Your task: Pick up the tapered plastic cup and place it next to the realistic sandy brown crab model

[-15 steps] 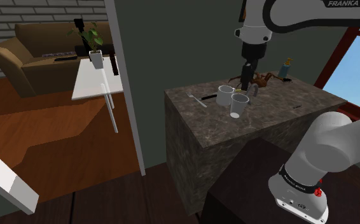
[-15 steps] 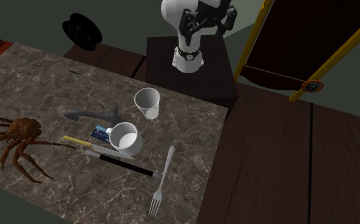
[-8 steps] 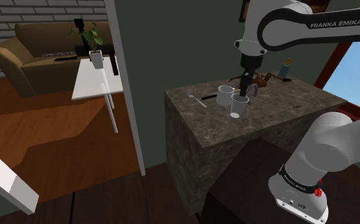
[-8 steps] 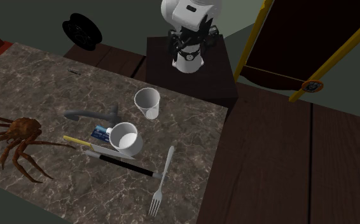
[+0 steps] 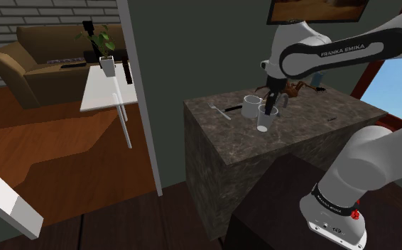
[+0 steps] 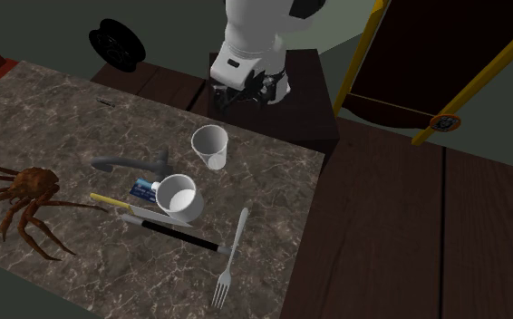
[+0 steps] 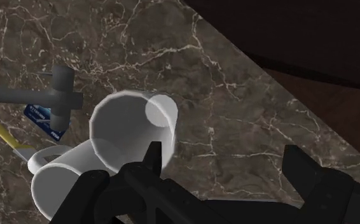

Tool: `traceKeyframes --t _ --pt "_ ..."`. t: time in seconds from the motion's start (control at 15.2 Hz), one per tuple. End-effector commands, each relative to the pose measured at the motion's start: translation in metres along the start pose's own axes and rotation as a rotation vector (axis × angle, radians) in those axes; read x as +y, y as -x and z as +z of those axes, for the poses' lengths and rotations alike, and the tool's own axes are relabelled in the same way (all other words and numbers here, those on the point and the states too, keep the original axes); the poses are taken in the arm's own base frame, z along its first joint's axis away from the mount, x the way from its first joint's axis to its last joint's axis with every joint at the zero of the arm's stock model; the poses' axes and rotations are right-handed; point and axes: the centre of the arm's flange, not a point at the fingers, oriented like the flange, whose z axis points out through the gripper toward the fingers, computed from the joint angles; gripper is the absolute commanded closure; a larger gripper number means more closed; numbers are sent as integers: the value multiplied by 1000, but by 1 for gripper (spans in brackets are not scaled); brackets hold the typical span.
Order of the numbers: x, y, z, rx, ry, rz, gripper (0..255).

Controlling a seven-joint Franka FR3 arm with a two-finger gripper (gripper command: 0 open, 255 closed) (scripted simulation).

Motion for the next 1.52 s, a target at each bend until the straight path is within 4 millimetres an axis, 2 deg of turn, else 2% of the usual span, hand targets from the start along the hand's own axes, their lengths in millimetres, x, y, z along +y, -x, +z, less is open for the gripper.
traceKeyframes --t 0.0,0.2,0.66,1.19,1.25,1.45 --pt "17 -3 22 13 6 -8 0" --pt "37 -7 51 28 12 -17 0" --pt "38 -8 88 28 12 -17 0" --pt "38 -8 90 28 12 -17 0" --pt "38 -8 90 28 12 -17 255" --pt "38 -8 90 28 12 -17 255"
